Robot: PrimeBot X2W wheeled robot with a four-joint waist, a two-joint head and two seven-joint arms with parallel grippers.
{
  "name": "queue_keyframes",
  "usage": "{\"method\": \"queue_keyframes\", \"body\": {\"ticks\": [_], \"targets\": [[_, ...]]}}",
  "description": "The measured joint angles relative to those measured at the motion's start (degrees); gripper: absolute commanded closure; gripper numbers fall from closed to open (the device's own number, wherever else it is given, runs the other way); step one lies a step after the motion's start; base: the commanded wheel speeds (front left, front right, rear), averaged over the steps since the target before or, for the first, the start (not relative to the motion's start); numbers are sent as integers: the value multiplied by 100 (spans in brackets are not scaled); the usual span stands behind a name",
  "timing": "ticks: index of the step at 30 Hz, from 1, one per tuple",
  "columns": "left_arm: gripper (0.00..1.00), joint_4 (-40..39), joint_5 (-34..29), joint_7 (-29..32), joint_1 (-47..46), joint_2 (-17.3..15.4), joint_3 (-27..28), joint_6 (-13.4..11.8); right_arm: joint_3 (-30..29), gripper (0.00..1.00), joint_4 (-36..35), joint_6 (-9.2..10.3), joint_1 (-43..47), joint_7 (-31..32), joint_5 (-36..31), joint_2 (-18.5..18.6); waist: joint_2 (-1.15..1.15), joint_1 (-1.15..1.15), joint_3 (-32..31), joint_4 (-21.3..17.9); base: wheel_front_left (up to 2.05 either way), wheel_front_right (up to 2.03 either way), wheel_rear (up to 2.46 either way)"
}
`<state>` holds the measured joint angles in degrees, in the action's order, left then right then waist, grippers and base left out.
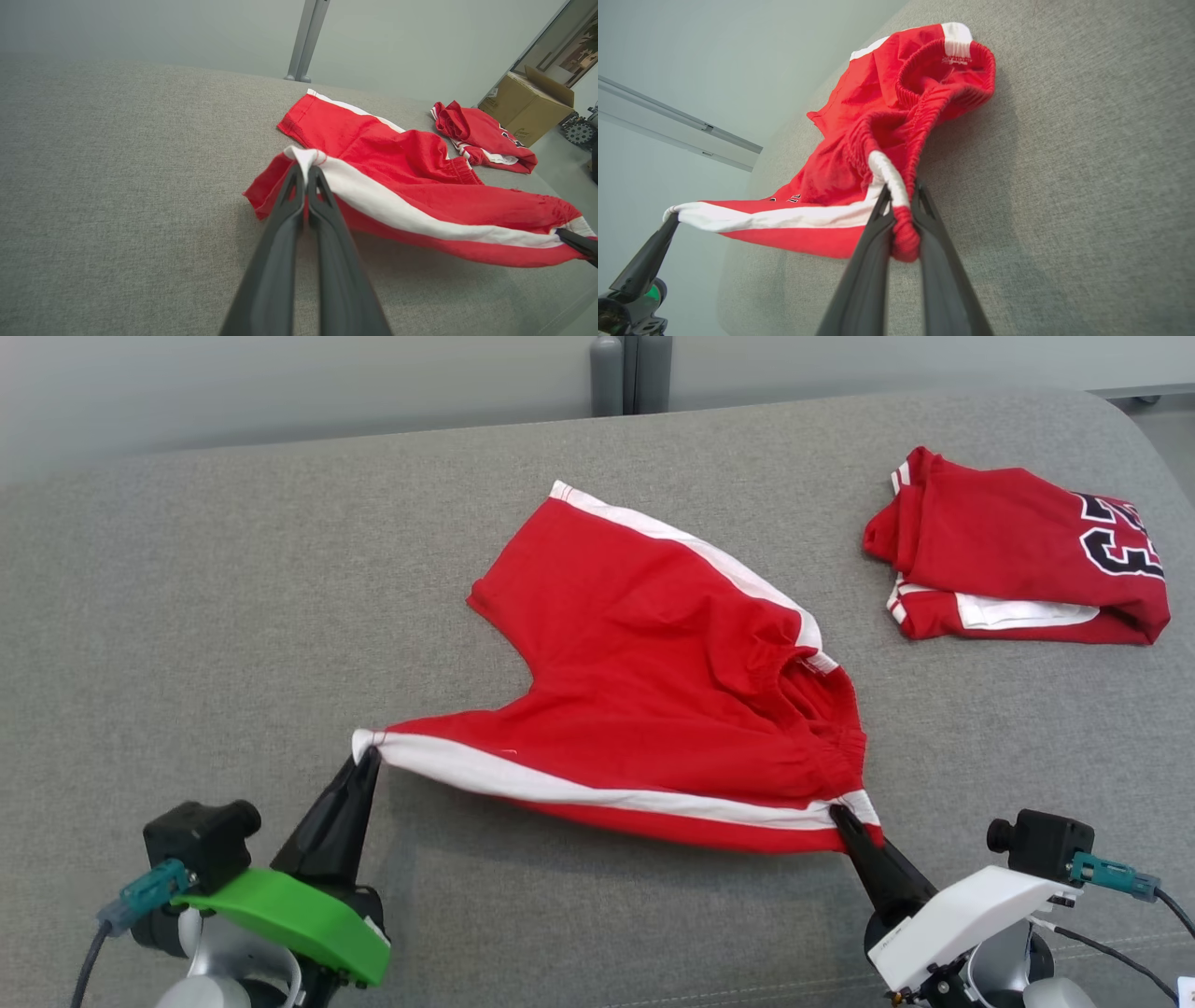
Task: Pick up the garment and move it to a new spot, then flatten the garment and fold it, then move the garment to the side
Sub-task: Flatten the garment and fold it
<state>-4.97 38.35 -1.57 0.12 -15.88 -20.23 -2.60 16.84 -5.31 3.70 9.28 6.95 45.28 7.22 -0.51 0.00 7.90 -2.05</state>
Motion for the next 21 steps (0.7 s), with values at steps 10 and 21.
{"method": "queue_keyframes", "body": {"ticks": [10,21], "targets": [[100,-200,-23,87,-733,-87,155,5,-161,100,-168,43,58,207,661,-224,0,0,298,-64,0,0,0],[100,-253,2,369,-1607,-159,288,54,1,100,-565,38,-619,422,784,-325,0,0,789,-326,0,0,0]]}}
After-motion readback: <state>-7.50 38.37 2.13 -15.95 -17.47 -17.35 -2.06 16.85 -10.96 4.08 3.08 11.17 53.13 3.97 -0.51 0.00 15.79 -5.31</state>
